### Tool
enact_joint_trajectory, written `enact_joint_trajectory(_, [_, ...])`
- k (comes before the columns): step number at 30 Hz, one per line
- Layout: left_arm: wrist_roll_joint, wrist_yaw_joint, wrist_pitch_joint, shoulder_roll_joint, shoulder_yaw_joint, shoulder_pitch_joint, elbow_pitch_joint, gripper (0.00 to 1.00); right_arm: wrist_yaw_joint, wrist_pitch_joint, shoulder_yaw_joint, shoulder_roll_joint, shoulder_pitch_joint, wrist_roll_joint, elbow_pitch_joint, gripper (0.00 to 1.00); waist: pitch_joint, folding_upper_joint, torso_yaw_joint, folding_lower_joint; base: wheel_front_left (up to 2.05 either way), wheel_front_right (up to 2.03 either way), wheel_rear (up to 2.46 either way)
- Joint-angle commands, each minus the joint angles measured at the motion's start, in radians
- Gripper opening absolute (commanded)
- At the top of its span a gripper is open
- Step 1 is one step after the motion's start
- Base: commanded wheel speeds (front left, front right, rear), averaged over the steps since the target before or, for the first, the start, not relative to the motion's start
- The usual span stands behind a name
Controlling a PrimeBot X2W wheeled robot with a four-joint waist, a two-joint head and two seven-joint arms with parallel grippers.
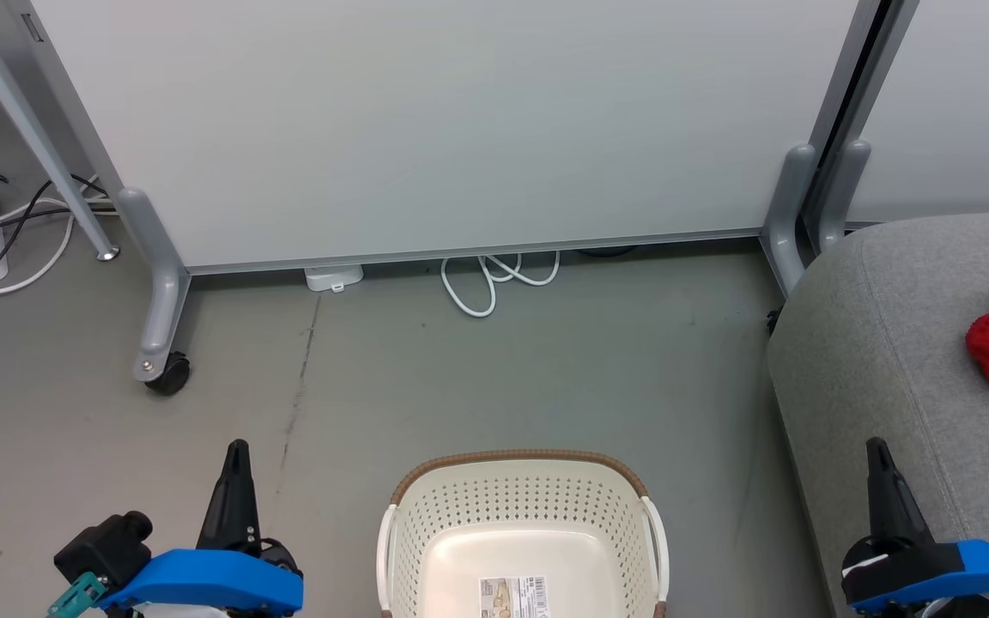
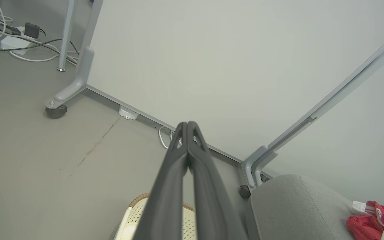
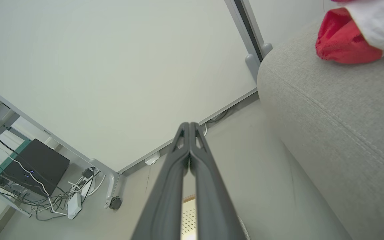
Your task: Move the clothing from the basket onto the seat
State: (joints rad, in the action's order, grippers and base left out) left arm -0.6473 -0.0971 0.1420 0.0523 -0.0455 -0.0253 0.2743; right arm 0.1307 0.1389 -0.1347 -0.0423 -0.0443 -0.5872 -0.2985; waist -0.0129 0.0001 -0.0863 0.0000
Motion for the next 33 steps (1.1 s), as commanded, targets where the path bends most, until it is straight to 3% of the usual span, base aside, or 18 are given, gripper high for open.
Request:
enact_joint_trajectory(1, [-0.045,-0.003,-0.010,0.004,0.011,-0.034,-0.017,0.00,0.000,-0.011,0.002,-0.006,-0.029,-0.050,0.020,0.00,0.000,-0.0001,0.002,0.0000,0.00,0.00,0.00])
enact_joint_trajectory(33, [-0.436,-0.017,-0.112,0.005,0.071,-0.058,-0.024,0.00,0.000,-0.114,0.010,-0.009,-0.048,-0.461,0.036,0.00,0.003,-0.0001,0.029,0.0000,0.00,0.00,0.00])
